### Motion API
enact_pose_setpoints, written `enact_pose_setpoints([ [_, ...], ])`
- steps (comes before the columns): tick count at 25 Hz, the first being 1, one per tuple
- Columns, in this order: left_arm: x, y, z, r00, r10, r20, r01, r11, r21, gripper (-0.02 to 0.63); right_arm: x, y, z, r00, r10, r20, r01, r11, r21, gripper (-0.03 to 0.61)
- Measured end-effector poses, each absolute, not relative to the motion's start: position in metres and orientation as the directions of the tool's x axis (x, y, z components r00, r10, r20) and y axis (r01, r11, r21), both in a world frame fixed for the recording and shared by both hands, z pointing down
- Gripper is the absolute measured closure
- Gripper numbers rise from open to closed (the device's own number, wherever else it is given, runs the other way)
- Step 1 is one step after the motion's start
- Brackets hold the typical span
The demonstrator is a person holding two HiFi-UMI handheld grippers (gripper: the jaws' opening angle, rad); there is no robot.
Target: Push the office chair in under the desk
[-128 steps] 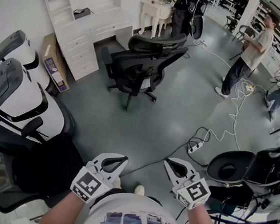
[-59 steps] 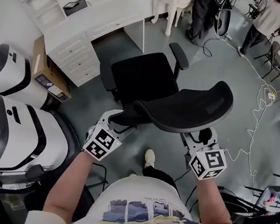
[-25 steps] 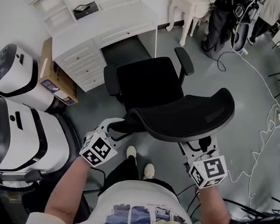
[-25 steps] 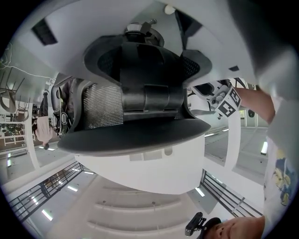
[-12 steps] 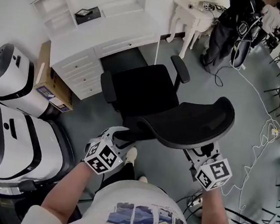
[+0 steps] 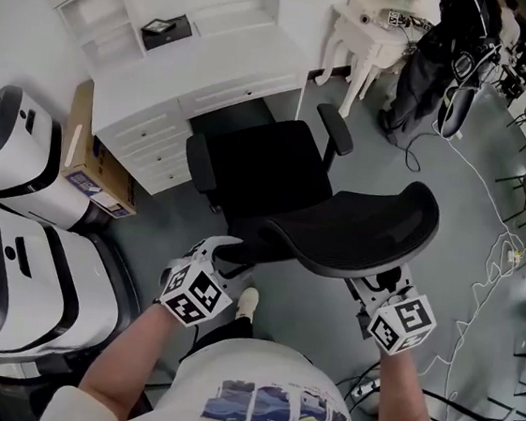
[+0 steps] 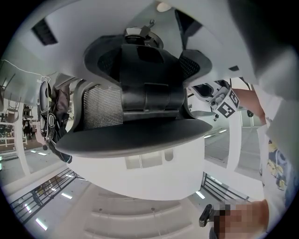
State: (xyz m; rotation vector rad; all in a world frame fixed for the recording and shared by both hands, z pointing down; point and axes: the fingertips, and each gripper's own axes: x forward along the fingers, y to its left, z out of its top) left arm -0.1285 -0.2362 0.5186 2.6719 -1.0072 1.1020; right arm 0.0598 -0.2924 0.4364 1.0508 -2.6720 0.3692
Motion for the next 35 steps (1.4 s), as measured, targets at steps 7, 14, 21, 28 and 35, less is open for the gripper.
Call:
enact_pose_setpoints([
  [7, -0.145, -0.264, 0.521, 0.534, -0.549, 0.643, -0.603, -0.780, -0.166, 0.417, 0.043, -0.325, 0.440, -0.720, -0.616, 0.321, -0.679, 0.721, -0.137, 0.252],
  [14, -0.165, -0.289, 0.519, 0.536, -0.549, 0.641, -0.605, -0.780, -0.162, 0.416, 0.022, -0.349, 0.438, -0.713, -0.626, 0.316, -0.688, 0.711, -0.145, 0.252],
  [21, -0.183, -0.311, 0.521, 0.534, -0.554, 0.639, -0.611, -0.775, -0.162, 0.416, 0.004, -0.375, 0.440, -0.723, -0.619, 0.307, -0.678, 0.722, -0.137, 0.252],
  [28, -0.202, -0.333, 0.521, 0.528, -0.561, 0.637, -0.618, -0.769, -0.164, 0.413, -0.015, -0.396, 0.439, -0.719, -0.622, 0.310, -0.681, 0.718, -0.141, 0.252],
  [35, -0.216, -0.350, 0.522, 0.525, -0.570, 0.632, -0.624, -0.763, -0.170, 0.411, -0.028, -0.413, 0.441, -0.719, -0.624, 0.307, -0.682, 0.718, -0.140, 0.252],
])
